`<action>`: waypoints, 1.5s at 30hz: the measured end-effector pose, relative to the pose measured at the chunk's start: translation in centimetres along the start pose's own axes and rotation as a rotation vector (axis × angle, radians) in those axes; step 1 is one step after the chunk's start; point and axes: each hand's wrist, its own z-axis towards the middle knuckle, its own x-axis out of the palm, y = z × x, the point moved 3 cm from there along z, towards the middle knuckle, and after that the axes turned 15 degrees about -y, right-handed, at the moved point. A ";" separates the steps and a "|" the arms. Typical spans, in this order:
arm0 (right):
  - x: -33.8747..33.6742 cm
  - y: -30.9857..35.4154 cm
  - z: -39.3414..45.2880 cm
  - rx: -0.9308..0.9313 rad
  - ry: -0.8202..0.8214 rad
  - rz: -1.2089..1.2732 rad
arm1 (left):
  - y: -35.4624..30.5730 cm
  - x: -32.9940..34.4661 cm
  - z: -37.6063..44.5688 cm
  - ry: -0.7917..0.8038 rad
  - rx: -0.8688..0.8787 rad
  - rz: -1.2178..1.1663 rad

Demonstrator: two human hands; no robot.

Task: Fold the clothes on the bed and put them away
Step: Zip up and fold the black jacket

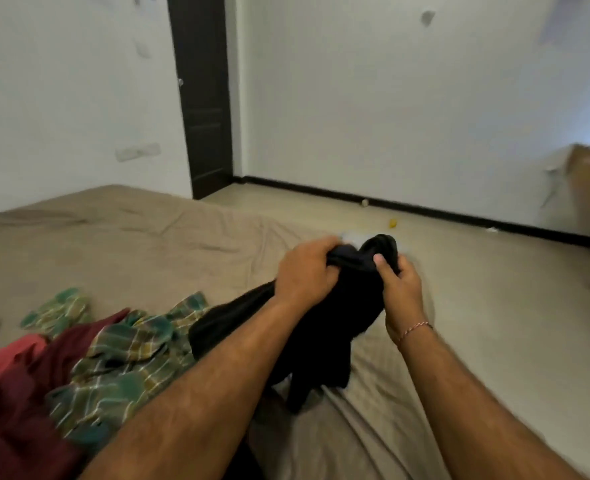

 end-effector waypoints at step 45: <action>-14.6 -5.8 -1.0 0.352 -0.299 0.078 | 12.6 5.7 -10.2 0.208 -0.053 -0.068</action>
